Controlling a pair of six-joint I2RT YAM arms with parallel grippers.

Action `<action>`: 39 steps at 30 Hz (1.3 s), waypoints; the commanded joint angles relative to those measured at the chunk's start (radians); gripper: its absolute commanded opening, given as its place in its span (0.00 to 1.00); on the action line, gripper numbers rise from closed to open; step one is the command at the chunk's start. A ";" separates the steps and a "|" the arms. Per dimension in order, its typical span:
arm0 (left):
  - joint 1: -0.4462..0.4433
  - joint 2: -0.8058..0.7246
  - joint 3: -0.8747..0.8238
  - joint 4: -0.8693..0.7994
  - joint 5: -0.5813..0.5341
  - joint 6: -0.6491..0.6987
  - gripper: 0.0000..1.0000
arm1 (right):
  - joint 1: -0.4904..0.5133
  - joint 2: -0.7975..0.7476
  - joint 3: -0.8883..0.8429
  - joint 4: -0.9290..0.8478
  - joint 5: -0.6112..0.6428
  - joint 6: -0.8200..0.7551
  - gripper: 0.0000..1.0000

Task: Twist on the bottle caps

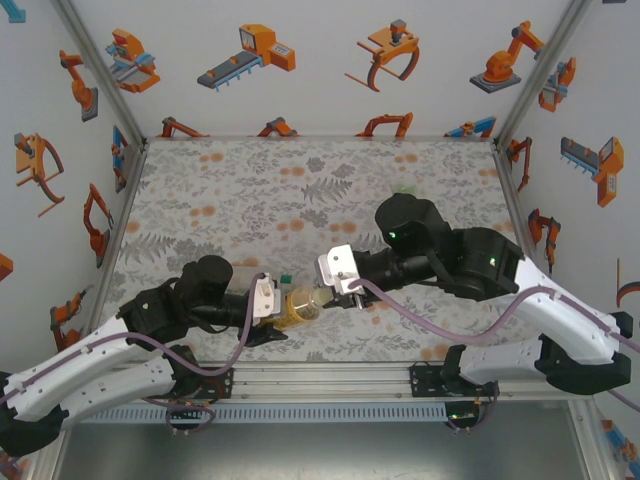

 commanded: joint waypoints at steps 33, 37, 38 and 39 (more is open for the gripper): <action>-0.005 0.050 0.024 0.068 -0.162 -0.017 0.00 | 0.007 -0.006 -0.234 0.104 0.529 1.828 0.12; -0.005 0.044 0.022 0.051 -0.150 -0.011 0.00 | 0.008 -0.031 -0.197 0.095 0.571 1.696 0.39; -0.005 0.042 0.022 0.046 -0.146 -0.009 0.00 | 0.007 -0.045 -0.191 0.106 0.582 1.656 0.47; -0.005 0.040 0.022 0.042 -0.136 -0.009 0.00 | 0.008 -0.061 -0.186 0.122 0.589 1.603 0.53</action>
